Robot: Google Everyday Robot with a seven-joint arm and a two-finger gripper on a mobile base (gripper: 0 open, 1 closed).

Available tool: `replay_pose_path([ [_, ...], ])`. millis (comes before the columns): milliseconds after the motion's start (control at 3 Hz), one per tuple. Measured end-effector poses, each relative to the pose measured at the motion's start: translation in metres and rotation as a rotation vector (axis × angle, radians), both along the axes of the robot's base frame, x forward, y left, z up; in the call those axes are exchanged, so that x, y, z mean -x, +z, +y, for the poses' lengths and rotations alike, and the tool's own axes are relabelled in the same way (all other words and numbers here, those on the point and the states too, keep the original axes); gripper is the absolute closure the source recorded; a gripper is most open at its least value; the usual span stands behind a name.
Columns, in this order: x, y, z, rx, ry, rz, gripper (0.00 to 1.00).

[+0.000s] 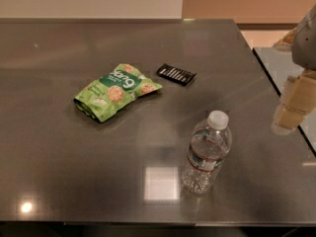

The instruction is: Move water bottle near green rice chip bag

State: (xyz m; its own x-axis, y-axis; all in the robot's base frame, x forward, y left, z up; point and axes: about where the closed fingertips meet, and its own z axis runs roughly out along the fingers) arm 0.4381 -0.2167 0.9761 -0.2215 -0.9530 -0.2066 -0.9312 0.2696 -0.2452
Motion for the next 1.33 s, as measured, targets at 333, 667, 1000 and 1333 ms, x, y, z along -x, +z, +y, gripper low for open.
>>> replay_pose_path([
  [333, 0.0, 0.0, 0.0, 0.0, 0.0, 0.0, 0.0],
  [667, 0.005, 0.001, 0.005, -0.017, 0.042, 0.006, 0.0],
  [1000, 0.021, -0.006, 0.018, -0.081, 0.145, 0.042, 0.0],
  [1333, 0.046, -0.012, 0.042, -0.164, 0.273, 0.055, 0.0],
])
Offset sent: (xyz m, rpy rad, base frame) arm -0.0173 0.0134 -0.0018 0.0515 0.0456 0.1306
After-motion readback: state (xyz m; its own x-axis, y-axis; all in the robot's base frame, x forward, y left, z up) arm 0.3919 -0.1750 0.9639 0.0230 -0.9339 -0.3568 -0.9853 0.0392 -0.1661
